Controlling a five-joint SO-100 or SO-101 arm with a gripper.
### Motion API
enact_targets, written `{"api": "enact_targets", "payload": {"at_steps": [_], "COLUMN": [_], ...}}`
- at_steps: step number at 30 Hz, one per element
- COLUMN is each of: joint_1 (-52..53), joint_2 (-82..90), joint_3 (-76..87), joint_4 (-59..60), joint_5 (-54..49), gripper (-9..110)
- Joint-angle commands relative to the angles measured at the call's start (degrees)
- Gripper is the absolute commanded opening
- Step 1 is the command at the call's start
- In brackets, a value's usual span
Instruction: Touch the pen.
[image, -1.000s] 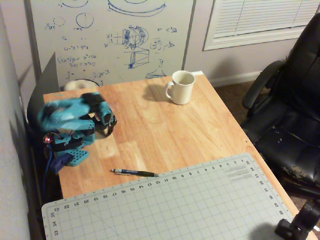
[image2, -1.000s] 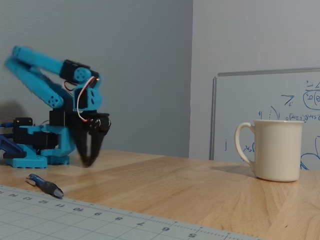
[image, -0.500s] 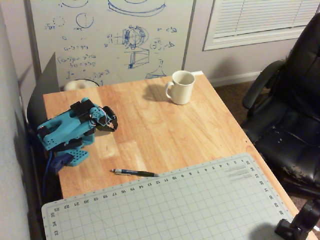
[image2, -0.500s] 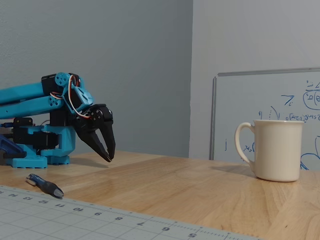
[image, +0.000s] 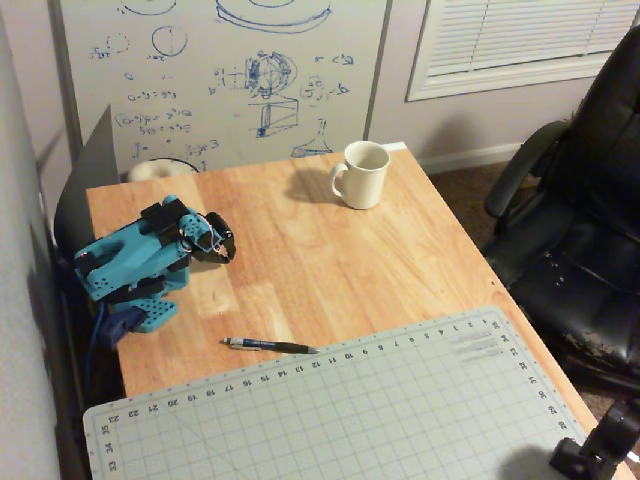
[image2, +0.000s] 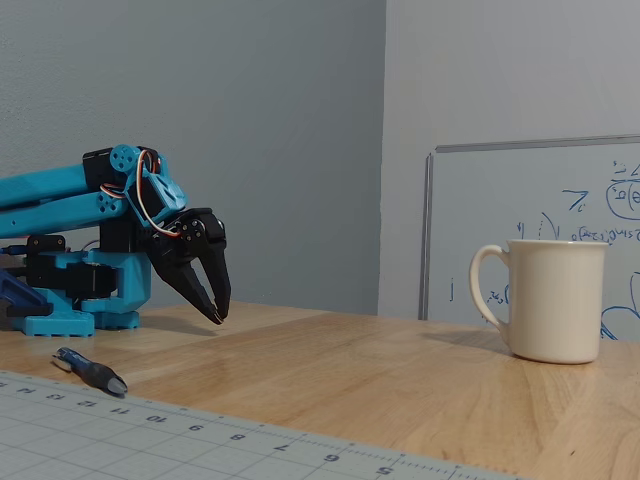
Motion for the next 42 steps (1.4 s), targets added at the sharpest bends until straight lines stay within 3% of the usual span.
{"api": "enact_targets", "payload": {"at_steps": [1,10,16,22,29,36,42], "joint_1": [-0.2,-0.1,0.0,1.4,17.7,35.0,44.4], "joint_2": [0.8,1.7,-0.7,-15.3,-36.4,-54.8,-71.9], "joint_3": [-1.1,-2.9,-15.3,-30.0,-47.9,-59.4,-71.7], "joint_4": [-0.3,-0.8,0.1,-1.6,-2.4,-2.5,-2.5], "joint_5": [0.4,0.4,0.4,0.4,-0.4,-7.5,-10.3], "gripper": [1,1,1,1,1,1,1]}}
